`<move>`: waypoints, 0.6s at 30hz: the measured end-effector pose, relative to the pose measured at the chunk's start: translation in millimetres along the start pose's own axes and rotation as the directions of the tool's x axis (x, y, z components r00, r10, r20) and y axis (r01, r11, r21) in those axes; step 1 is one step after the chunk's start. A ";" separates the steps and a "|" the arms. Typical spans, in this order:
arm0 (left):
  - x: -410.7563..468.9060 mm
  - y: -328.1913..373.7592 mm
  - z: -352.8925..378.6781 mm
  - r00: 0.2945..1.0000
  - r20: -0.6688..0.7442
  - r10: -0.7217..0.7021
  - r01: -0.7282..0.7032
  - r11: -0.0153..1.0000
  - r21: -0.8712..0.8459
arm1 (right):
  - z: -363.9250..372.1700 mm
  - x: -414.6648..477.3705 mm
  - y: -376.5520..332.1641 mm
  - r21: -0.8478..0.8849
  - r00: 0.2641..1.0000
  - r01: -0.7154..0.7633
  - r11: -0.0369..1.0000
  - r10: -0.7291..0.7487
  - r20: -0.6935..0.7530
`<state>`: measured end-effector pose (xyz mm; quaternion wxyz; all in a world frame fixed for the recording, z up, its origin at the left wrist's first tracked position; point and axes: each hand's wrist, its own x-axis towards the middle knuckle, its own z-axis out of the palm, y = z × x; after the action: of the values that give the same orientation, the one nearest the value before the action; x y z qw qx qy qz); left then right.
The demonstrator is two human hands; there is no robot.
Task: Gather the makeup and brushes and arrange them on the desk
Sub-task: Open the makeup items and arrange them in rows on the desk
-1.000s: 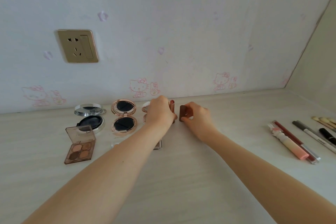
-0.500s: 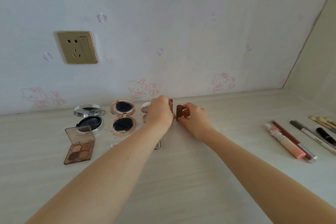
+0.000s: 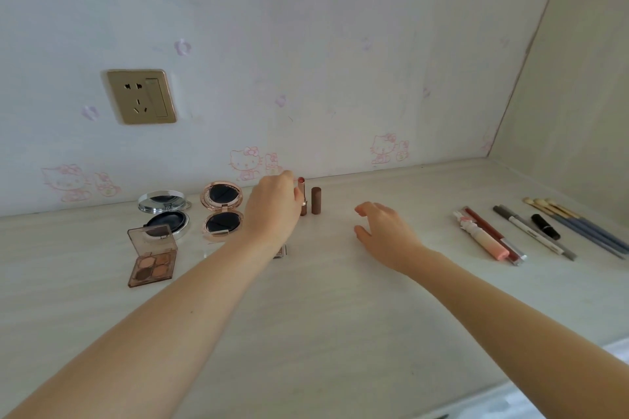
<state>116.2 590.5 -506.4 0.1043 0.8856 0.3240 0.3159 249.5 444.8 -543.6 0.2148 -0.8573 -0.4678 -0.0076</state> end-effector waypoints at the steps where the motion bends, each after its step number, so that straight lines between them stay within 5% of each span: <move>1: -5.6 1.4 -1.8 0.999 -0.014 0.040 -0.040 0.999 0.013 | -4.0 -8.9 3.9 -0.030 1.000 0.002 1.000 -0.002 0.000; 6: -35.4 19.3 -1.0 0.984 -0.030 0.176 -0.173 0.983 0.062 | -25.4 -52.7 21.3 -0.122 1.000 -0.019 0.992 0.019 0.002; 18: -76.4 106.8 63.0 0.891 0.246 0.381 -0.357 0.924 -0.140 | -86.0 -125.6 82.7 -0.235 0.990 -0.141 0.962 0.132 -0.056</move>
<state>164.9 460.8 -551.5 0.1258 0.9599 0.1178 0.2212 261.7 273.3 -522.3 0.1194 -0.9068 -0.3989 -0.0657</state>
